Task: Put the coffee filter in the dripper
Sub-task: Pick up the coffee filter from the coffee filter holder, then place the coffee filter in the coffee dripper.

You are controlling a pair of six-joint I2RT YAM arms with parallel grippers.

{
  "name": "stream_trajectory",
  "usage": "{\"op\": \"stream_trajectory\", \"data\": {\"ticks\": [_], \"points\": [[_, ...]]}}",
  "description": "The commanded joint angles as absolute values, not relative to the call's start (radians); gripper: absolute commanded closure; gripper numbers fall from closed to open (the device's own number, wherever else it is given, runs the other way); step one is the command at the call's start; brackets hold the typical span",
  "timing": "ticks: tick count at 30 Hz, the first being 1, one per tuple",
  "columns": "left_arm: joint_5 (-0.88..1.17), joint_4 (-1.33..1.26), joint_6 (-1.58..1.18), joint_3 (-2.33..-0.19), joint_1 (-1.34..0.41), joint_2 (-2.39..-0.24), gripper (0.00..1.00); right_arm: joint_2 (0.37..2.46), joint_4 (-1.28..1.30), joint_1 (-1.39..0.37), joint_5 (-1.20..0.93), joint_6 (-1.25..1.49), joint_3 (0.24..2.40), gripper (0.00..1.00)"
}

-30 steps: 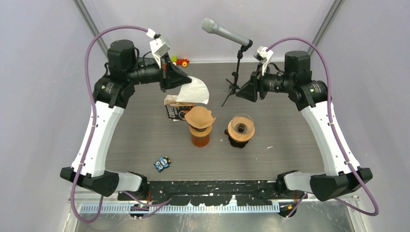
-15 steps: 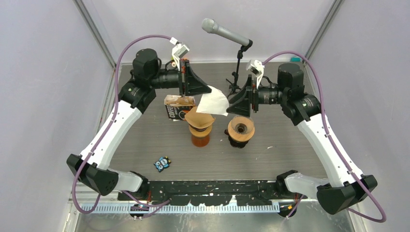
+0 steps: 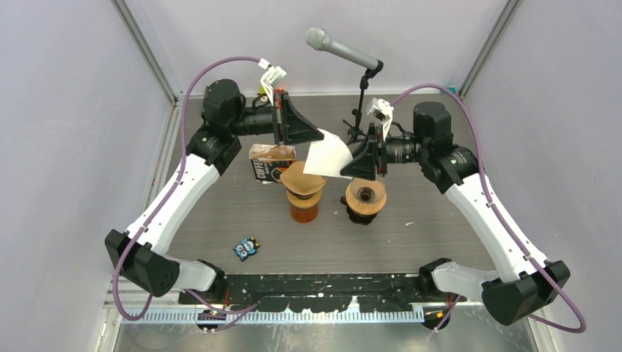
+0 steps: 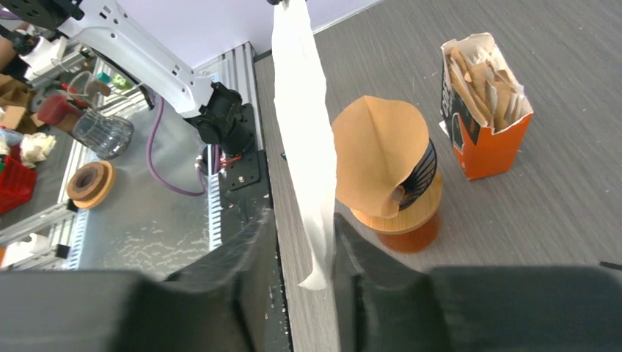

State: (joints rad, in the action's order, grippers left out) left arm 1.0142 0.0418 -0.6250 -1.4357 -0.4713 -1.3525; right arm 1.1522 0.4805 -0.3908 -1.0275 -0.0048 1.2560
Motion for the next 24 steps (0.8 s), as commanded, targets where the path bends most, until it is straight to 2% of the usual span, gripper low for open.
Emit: {"op": "stream_trajectory", "data": {"ticks": [1, 5, 6, 9, 15, 21, 24], "points": [[1.025, -0.082, -0.694, -1.410, -0.471, -1.350, 1.00, 1.148, 0.377, -0.396, -1.071, 0.058, 1.233, 0.76], [1.026, -0.116, -0.712, -1.392, -0.471, -1.353, 1.00, 1.145, 0.370, -0.396, -1.066, 0.064, 1.225, 0.87], [1.029, -0.124, -0.712, -1.388, -0.471, -1.354, 0.97, 1.140, 0.370, -0.396, -1.060, 0.063, 1.223, 0.90], [1.040, -0.131, -0.694, -1.372, -0.471, -1.349, 0.72, 1.121, 0.371, -0.396, -1.036, 0.057, 1.218, 0.98], [1.049, -0.103, -0.587, -1.300, -0.469, -1.316, 0.38, 1.098, 0.330, -0.395, -1.029, 0.113, 1.204, 1.00], [1.076, -0.108, -0.518, -1.233, -0.472, -1.299, 0.34, 1.095, 0.260, -0.392, -1.061, 0.190, 1.183, 1.00], [1.091, -0.134, -0.522, -1.211, -0.480, -1.305, 0.39, 1.102, 0.239, -0.391, -1.068, 0.209, 1.179, 1.00]]}}
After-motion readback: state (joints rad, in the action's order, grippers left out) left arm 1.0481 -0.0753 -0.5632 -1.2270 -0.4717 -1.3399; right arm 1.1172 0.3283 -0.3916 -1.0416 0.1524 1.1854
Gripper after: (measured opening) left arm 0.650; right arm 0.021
